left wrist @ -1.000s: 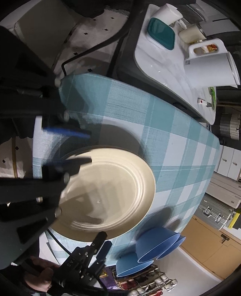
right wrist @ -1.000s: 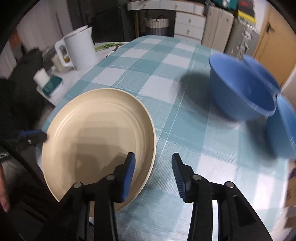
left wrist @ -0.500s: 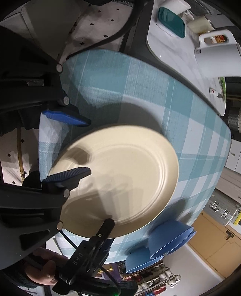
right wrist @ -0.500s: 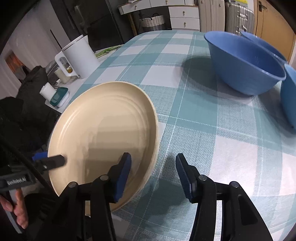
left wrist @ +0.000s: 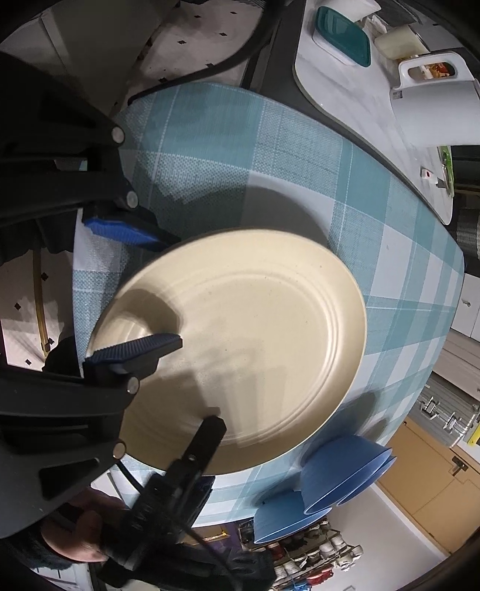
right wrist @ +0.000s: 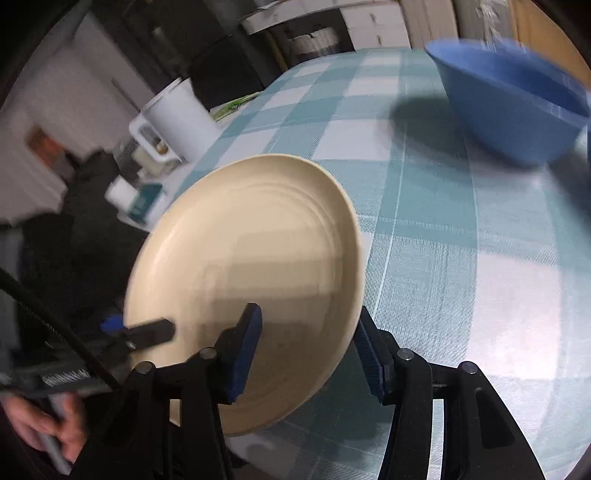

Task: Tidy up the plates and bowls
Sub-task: 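Lower the plate stack onto the tablecloth and open both tools, then move both tools to the dark blue bowl among the blue bowls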

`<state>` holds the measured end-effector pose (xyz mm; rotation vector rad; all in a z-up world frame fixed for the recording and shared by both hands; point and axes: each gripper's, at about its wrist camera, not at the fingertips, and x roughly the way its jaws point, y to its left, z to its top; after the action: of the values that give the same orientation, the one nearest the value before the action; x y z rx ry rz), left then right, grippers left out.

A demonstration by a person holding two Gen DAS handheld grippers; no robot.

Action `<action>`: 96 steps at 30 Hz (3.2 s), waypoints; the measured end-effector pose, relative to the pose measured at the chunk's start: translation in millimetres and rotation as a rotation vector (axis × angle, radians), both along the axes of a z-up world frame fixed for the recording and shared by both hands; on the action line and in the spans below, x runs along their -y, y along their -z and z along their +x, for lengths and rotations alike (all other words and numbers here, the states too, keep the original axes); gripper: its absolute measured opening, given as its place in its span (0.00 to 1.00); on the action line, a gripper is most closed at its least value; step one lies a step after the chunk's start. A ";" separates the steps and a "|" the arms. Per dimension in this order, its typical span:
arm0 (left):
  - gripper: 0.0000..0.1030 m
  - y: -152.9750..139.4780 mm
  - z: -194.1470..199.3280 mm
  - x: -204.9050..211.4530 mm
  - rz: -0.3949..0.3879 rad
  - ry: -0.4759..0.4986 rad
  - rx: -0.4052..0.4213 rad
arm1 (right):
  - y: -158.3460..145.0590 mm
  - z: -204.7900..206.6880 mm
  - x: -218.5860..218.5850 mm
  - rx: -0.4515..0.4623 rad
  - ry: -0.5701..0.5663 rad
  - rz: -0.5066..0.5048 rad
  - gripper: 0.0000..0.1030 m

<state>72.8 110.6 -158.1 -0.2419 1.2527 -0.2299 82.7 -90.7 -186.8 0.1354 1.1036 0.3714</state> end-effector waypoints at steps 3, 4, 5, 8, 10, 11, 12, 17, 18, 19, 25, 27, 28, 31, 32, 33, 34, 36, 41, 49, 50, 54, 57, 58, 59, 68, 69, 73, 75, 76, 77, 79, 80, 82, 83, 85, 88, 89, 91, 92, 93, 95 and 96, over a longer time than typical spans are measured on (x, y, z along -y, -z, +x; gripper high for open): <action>0.43 0.6 2.9 -2.3 -0.002 -0.011 0.002 | 1.6 3.7 1.1 -0.012 0.019 0.024 0.51; 0.43 0.3 4.8 -2.0 0.004 -0.011 0.001 | 1.1 5.4 -1.6 -0.007 0.017 0.011 0.51; 0.44 0.3 6.1 -2.1 0.009 -0.013 0.000 | 1.3 7.0 -3.1 -0.004 0.015 0.006 0.51; 0.45 0.7 13.5 -5.4 0.016 -0.027 -0.004 | 2.3 14.3 -5.7 -0.003 0.017 0.009 0.51; 0.45 1.2 18.6 -7.9 0.018 -0.034 -0.002 | 2.9 21.4 -8.8 0.001 0.014 0.008 0.51; 0.45 1.5 21.1 -9.6 0.018 -0.036 -0.002 | 3.5 25.3 -9.8 0.003 0.015 0.011 0.51; 0.45 1.5 24.2 -10.3 0.020 -0.036 -0.002 | 3.8 29.0 -10.9 0.003 0.014 0.012 0.51; 0.46 1.9 40.8 -18.4 0.025 -0.058 0.000 | 4.6 45.9 -20.3 0.018 0.010 0.009 0.51; 0.46 2.0 43.4 -19.8 0.025 -0.062 0.001 | 5.2 49.4 -21.5 0.019 0.011 0.012 0.51; 0.46 2.1 46.2 -21.2 0.027 -0.066 0.003 | 5.7 52.3 -22.4 0.022 0.013 0.018 0.51; 0.47 2.4 55.2 -27.1 0.030 -0.075 0.026 | 7.1 61.5 -26.5 0.032 0.021 0.038 0.51; 0.47 2.5 56.2 -28.2 0.025 -0.072 0.033 | 8.1 61.2 -26.4 0.032 0.021 0.048 0.52; 0.47 2.7 55.9 -29.1 0.020 -0.076 0.035 | 8.7 60.8 -25.8 0.032 0.017 0.054 0.53; 0.47 1.8 52.5 -28.8 0.034 -0.087 0.049 | 8.0 56.6 -21.4 0.039 0.017 0.044 0.53; 0.47 1.5 51.9 -28.1 0.042 -0.089 0.048 | 7.0 55.0 -18.3 0.044 0.024 0.038 0.53; 0.47 0.9 50.6 -27.4 0.051 -0.086 0.047 | 4.8 53.1 -13.8 0.056 0.030 0.031 0.54; 0.47 0.0 49.4 -26.0 0.064 -0.076 0.046 | 3.2 51.2 -11.0 0.065 0.034 0.025 0.56; 0.47 -3.9 44.9 -25.6 0.105 -0.082 0.063 | -3.2 45.6 -2.9 0.095 0.040 0.024 0.64; 0.47 -17.5 28.1 -30.4 0.136 -0.098 0.092 | -28.1 27.3 20.0 0.210 0.062 0.002 0.73; 0.49 -60.2 13.5 1.0 0.097 -0.033 0.164 | -66.5 0.6 70.5 0.392 0.153 -0.102 0.82; 0.49 -64.6 16.8 12.6 0.091 -0.010 0.168 | -69.5 -3.0 77.0 0.408 0.163 -0.122 0.83; 0.52 -78.3 36.5 69.6 0.072 0.078 0.204 | -84.3 -25.0 113.0 0.512 0.225 -0.239 0.88; 0.53 -78.5 56.4 118.3 0.059 0.130 0.207 | -95.1 -40.2 148.3 0.562 0.329 -0.286 0.97; 0.53 -77.4 61.4 130.7 0.058 0.142 0.209 | -99.4 -45.7 163.2 0.581 0.374 -0.280 0.98; 0.53 -75.7 68.4 147.1 0.054 0.152 0.216 | -102.5 -49.6 173.0 0.594 0.398 -0.270 0.99; 0.88 -73.3 119.5 234.1 0.075 0.107 0.335 | -107.3 -58.4 249.6 0.580 0.535 -0.153 0.99; 0.88 -73.3 123.2 238.7 0.075 0.108 0.336 | -106.8 -57.6 253.5 0.578 0.542 -0.140 0.99; 0.88 -70.1 145.1 260.5 0.140 0.109 0.305 | -105.4 -54.3 265.6 0.562 0.566 -0.118 0.99; 0.88 -64.9 155.1 265.9 0.164 0.098 0.262 | -102.7 -53.7 268.8 0.558 0.577 -0.103 0.99; 0.88 -61.4 160.2 268.0 0.164 0.094 0.237 | -101.4 -51.9 267.5 0.552 0.585 -0.100 0.99; 0.88 -58.8 164.1 269.5 0.164 0.087 0.221 | -100.8 -51.0 269.9 0.546 0.590 -0.098 0.99; 0.88 -54.1 168.0 271.7 0.174 0.072 0.200 | -98.8 -48.4 271.8 0.539 0.600 -0.090 0.99; 0.88 -51.0 171.4 273.3 0.164 0.078 0.182 | -98.2 -46.8 273.4 0.533 0.603 -0.086 0.99; 0.88 -46.7 175.2 276.0 0.156 0.079 0.165 | -97.3 -44.5 276.8 0.522 0.617 -0.074 0.99; 0.87 -44.2 178.1 277.5 0.165 0.076 0.153 | -97.2 -43.0 277.5 0.518 0.621 -0.067 0.99; 0.85 -42.0 181.5 279.0 0.168 0.067 0.148 | -95.9 -42.3 280.1 0.513 0.624 -0.055 0.99; 0.69 -40.7 183.1 284.2 0.179 0.083 0.144 | -94.9 -41.3 280.9 0.509 0.629 -0.057 0.99; 0.64 -39.5 184.4 285.9 0.190 0.090 0.136 | -94.3 -41.2 280.6 0.509 0.630 -0.053 0.99; 0.46 -37.0 186.5 285.8 0.178 0.097 0.118 | -94.4 -40.8 279.1 0.508 0.630 -0.048 0.99; 0.42 -35.6 187.6 283.7 0.168 0.093 0.106 | -94.1 -40.4 278.0 0.507 0.630 -0.050 0.99; 0.36 -34.7 188.1 282.0 0.165 0.089 0.096 | -94.0 -39.9 277.2 0.507 0.629 -0.051 0.99; 0.28 -33.7 189.2 278.3 0.167 0.078 0.085 | -93.8 -39.5 277.3 0.505 0.624 -0.051 0.99; 0.24 -33.5 189.4 277.0 0.165 0.080 0.081 | -92.8 -38.1 278.2 0.503 0.623 -0.052 0.99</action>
<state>262.1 -166.4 -124.6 -0.0405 1.1953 -0.2016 44.6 -368.9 -93.9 0.3103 0.5301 -0.1807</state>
